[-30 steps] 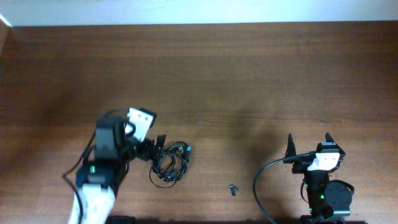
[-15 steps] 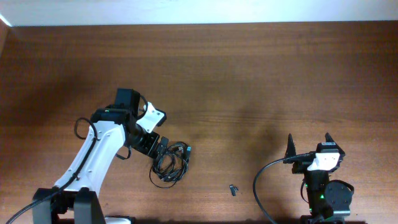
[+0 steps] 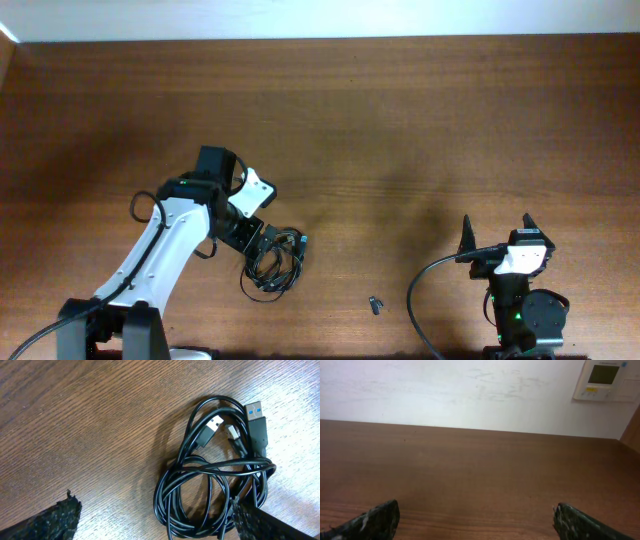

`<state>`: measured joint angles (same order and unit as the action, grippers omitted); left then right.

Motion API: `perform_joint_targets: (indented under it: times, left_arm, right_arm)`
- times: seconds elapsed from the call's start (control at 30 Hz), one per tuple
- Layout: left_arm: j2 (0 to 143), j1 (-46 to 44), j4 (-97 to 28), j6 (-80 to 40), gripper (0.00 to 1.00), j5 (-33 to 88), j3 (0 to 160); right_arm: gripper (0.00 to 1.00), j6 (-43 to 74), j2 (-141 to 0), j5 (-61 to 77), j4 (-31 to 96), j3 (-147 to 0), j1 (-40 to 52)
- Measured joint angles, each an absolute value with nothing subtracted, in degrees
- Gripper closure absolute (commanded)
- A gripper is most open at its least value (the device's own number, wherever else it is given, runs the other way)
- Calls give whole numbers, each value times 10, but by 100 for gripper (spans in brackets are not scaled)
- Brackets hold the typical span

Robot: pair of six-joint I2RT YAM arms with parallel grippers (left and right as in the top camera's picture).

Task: Untangle cables
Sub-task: 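Reach the left gripper down and grasp the black cable bundle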

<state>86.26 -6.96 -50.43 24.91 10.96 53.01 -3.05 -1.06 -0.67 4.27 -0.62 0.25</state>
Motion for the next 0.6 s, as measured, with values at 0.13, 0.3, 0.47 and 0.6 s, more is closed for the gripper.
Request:
perform_joint_targets:
  times: [0.13,0.3,0.47,0.6]
  left_arm:
    - [863,-70,-488,249,1,112,501]
    - [863,-70,-468,249,1,112,456]
    - [863,-70,-456,249,0,127,446]
    - [863,-70,-420,249,1,129,414]
  right_arm:
    - [1,-30,-11,-7,43,-6,3]
    - [1,-30,-11,-7,43,-6,3]
    - [1,-30,-11,-7,43,-6,3]
    - [1,-30,-11,-7,43,-6,3]
